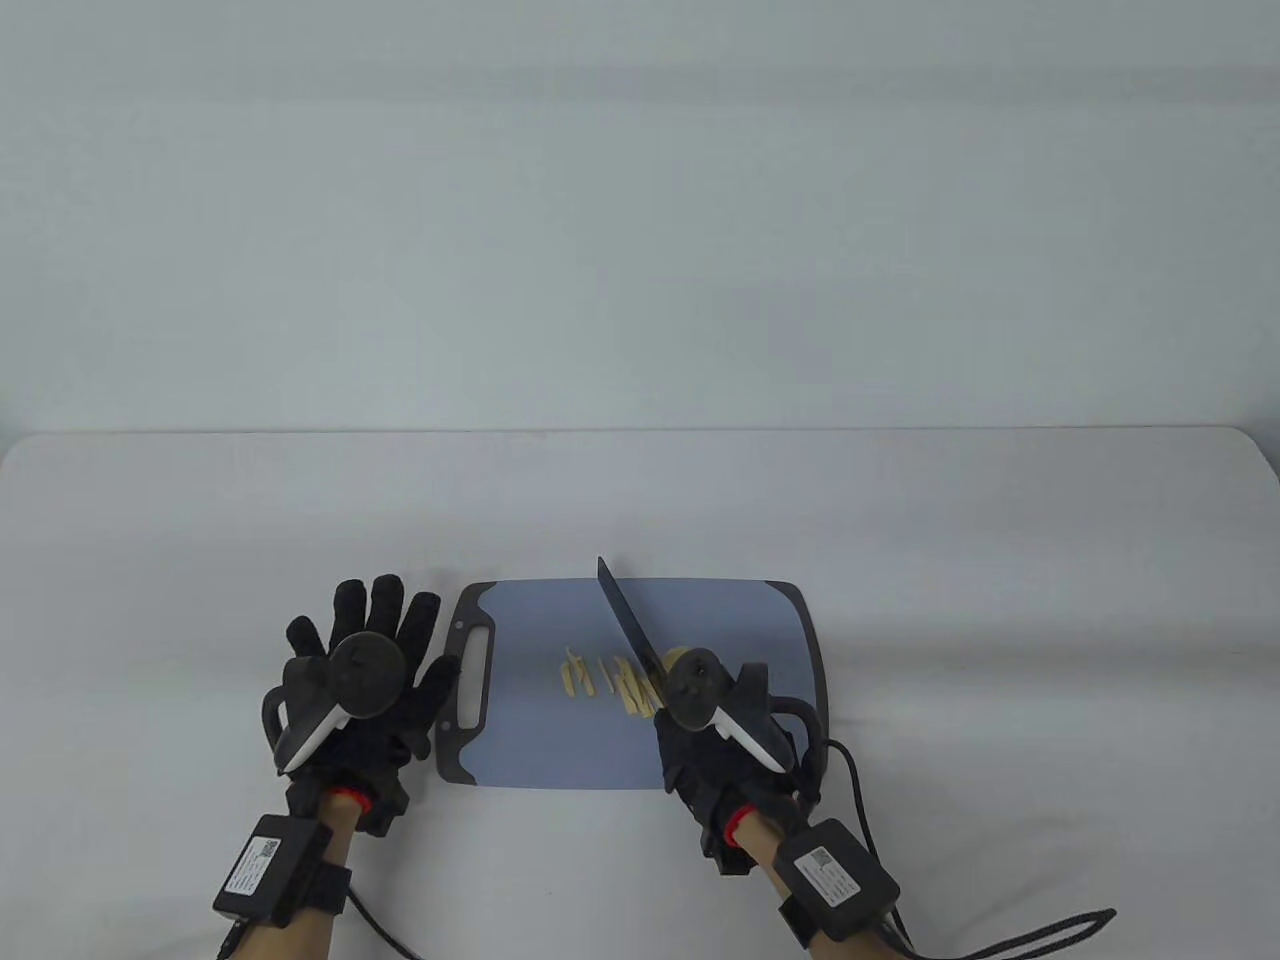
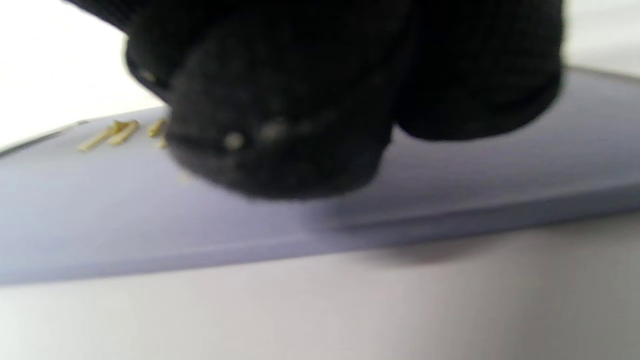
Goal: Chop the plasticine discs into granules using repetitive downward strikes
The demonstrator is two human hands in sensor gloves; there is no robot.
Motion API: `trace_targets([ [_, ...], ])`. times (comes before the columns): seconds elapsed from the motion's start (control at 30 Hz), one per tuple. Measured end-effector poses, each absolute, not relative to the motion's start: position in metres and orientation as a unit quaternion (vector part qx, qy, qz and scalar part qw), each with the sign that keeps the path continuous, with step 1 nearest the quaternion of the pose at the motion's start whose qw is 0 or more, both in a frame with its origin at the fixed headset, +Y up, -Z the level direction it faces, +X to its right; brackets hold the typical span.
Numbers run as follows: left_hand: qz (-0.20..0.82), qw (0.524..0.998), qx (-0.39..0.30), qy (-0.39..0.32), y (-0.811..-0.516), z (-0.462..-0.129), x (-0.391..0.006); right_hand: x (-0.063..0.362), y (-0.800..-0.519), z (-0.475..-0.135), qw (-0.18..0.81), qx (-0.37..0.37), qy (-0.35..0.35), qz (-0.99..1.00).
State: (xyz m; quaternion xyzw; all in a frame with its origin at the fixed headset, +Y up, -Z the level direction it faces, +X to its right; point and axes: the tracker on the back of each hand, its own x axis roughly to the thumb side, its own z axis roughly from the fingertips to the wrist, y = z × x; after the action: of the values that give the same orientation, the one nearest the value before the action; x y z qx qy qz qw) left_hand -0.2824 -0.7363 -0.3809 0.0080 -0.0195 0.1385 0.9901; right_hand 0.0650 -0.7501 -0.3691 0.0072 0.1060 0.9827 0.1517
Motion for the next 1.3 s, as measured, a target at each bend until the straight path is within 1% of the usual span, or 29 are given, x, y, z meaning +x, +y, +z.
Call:
trace_targets([
  [0.07,0.139,0.99,0.007,-0.018,-0.736,-0.381,-0.283,0.067,-0.741,-0.368,0.155,0.0,0.072,0.985],
  [0.1,0.14,0.99,0.007,-0.018,-0.736,-0.381,-0.283,0.068,-0.738,-0.368,0.15,-0.001,0.069,0.986],
  [0.2,0.142,0.99,0.006,-0.016,-0.736,-0.381,-0.284,0.073,-0.736,-0.364,0.148,-0.002,0.096,0.984],
  [0.33,0.139,0.99,0.006,-0.017,-0.736,-0.381,-0.283,0.072,-0.747,-0.362,0.098,-0.01,0.129,0.987],
  [0.47,0.136,0.991,0.007,-0.019,-0.737,-0.381,-0.282,0.071,-0.753,-0.366,0.115,-0.016,0.127,0.985],
  [0.6,0.141,0.99,0.007,-0.016,-0.736,-0.381,-0.285,0.071,-0.742,-0.363,0.096,-0.013,0.17,0.981],
  [0.63,0.144,0.989,0.007,-0.015,-0.736,-0.381,-0.285,0.072,-0.742,-0.363,0.092,-0.011,0.171,0.981],
  [0.7,0.146,0.989,0.006,-0.014,-0.736,-0.382,-0.286,0.072,-0.75,-0.364,0.112,-0.018,0.149,0.982],
  [0.77,0.141,0.99,0.005,-0.016,-0.737,-0.381,-0.284,0.069,-0.753,-0.367,0.117,-0.012,0.123,0.985],
  [0.8,0.139,0.99,0.006,-0.017,-0.737,-0.381,-0.284,0.069,-0.753,-0.369,0.116,-0.006,0.12,0.986],
  [0.87,0.138,0.99,0.005,-0.017,-0.737,-0.381,-0.283,0.072,-0.75,-0.373,0.148,-0.004,0.127,0.981],
  [0.9,0.138,0.99,0.005,-0.017,-0.737,-0.381,-0.283,0.075,-0.747,-0.373,0.177,-0.007,0.119,0.977],
  [0.97,0.14,0.99,0.004,-0.015,-0.737,-0.381,-0.284,0.077,-0.74,-0.373,0.173,-0.013,0.099,0.98],
  [1.07,0.14,0.99,0.001,-0.014,-0.738,-0.382,-0.284,0.081,-0.739,-0.373,0.157,-0.017,0.103,0.982],
  [1.2,0.138,0.99,0.001,-0.016,-0.738,-0.382,-0.283,0.077,-0.749,-0.374,0.123,-0.026,0.138,0.982],
  [1.23,0.138,0.99,0.0,-0.017,-0.738,-0.382,-0.283,0.077,-0.752,-0.377,0.126,-0.026,0.132,0.983],
  [1.3,0.137,0.99,0.001,-0.017,-0.738,-0.382,-0.283,0.076,-0.752,-0.378,0.127,-0.036,0.143,0.981],
])
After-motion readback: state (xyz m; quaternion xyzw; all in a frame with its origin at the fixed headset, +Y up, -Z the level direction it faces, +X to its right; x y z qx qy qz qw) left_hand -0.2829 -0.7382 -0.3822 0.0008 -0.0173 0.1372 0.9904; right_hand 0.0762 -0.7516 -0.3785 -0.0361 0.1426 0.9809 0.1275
